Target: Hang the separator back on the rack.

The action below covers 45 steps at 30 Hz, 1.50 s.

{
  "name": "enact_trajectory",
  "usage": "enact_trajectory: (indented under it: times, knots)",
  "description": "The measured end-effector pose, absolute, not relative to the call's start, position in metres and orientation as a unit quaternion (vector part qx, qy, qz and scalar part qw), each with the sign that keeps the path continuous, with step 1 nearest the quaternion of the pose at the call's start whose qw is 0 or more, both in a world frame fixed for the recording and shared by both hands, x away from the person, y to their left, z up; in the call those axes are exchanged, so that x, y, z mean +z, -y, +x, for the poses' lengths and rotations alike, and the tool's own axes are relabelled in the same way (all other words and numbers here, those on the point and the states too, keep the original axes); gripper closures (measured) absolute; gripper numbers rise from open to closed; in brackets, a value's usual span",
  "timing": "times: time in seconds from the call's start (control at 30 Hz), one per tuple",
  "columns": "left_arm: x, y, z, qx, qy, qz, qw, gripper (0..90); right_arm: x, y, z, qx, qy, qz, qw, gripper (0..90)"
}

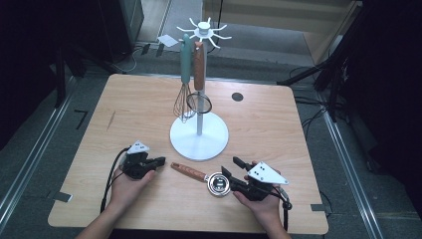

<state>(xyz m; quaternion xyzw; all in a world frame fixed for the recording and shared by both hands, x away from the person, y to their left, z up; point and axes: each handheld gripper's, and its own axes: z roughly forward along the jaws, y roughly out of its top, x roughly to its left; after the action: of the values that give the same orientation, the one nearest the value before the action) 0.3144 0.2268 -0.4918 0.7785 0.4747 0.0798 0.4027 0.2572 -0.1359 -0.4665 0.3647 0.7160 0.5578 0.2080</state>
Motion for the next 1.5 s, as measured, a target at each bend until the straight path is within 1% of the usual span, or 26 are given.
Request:
enact_trajectory:
  times: [0.23, 0.63, 0.9, 1.1, 1.23, 1.3, 1.5]
  knots:
    - [-0.492, -0.208, 0.319, 0.073, -0.464, 0.790, 0.394, 90.0, -0.467, 0.136, 0.257, 0.557, -0.717, 0.364, 0.208, 46.4]
    - [-0.493, -0.184, 0.308, 0.062, -0.436, 0.806, 0.394, 90.0, -0.467, 0.138, 0.257, 0.556, -0.718, 0.364, 0.209, 46.5]
    - [-0.495, -0.166, 0.303, 0.052, -0.427, 0.808, 0.402, 90.0, -0.466, 0.139, 0.257, 0.555, -0.718, 0.365, 0.209, 46.4]
    - [-0.495, -0.160, 0.300, 0.051, -0.418, 0.813, 0.402, 90.0, -0.466, 0.139, 0.257, 0.555, -0.719, 0.365, 0.205, 46.5]
    - [-0.495, -0.163, 0.301, 0.050, -0.418, 0.812, 0.404, 90.0, -0.466, 0.139, 0.258, 0.554, -0.720, 0.365, 0.203, 48.5]
    - [-0.493, -0.166, 0.301, 0.055, -0.417, 0.811, 0.407, 88.1, -0.465, 0.139, 0.258, 0.554, -0.722, 0.363, 0.199, 49.0]
    - [-0.489, -0.183, 0.304, 0.068, -0.425, 0.802, 0.415, 84.3, -0.464, 0.138, 0.259, 0.570, -0.724, 0.338, 0.192, 59.4]
